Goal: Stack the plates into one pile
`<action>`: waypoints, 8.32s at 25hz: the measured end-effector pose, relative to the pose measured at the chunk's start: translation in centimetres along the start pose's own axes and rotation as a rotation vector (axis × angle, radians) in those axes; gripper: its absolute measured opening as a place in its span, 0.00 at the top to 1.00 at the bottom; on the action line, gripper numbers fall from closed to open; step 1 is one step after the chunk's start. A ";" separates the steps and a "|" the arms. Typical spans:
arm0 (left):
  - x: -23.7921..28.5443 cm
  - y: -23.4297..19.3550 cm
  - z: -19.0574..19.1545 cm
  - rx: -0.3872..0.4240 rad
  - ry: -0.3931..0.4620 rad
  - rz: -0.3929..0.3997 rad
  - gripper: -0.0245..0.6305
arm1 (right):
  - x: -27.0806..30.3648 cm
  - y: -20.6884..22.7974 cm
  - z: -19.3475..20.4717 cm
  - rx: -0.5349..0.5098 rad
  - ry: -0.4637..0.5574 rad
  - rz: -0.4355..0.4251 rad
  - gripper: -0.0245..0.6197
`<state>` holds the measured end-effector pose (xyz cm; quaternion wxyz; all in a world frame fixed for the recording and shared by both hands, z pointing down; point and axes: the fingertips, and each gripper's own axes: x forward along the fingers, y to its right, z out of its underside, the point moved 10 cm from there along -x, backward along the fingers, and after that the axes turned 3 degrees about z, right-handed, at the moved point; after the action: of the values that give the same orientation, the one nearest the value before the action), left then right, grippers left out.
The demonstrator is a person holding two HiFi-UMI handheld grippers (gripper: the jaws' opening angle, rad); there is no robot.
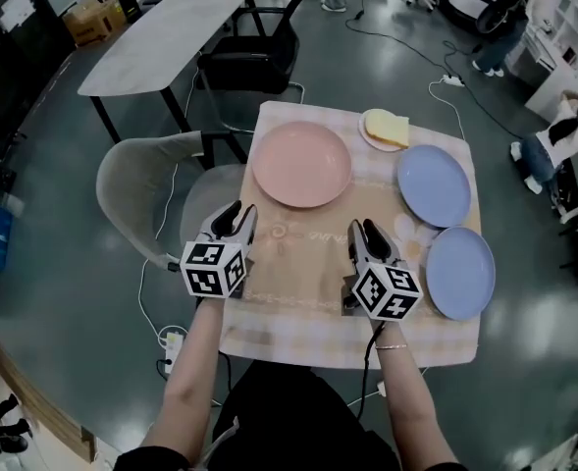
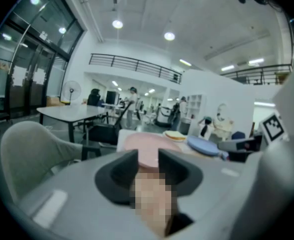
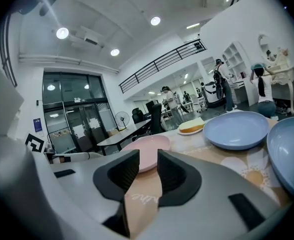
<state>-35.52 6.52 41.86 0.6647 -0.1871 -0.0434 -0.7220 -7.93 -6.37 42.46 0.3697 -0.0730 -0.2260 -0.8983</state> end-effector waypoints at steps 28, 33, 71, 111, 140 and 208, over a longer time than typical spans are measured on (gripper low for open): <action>16.1 -8.0 -0.2 -0.069 -0.214 0.021 0.73 | 15.4 3.6 0.7 0.027 -0.225 0.148 0.78; 16.8 -8.0 -0.4 -0.027 -0.269 0.004 0.78 | 16.1 3.1 0.8 -0.005 -0.273 0.174 0.78; 13.3 16.0 -2.1 0.062 -0.217 0.408 0.79 | -10.4 11.8 -2.6 0.161 -0.034 0.544 0.84; 19.4 38.2 7.1 0.245 -0.396 0.500 0.78 | -23.0 30.3 2.6 0.183 -0.133 0.735 0.84; 16.5 37.6 6.5 0.199 -0.333 0.449 0.61 | -25.1 29.7 1.7 0.135 -0.086 0.694 0.78; 16.4 30.7 0.8 0.034 -0.329 0.341 0.75 | -16.0 26.7 -4.4 0.095 -0.220 0.446 0.82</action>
<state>-6.13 -12.13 42.25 0.7641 -0.2956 -0.1307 -0.5583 22.28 -14.95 43.18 0.5350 -0.2008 -0.2853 -0.7695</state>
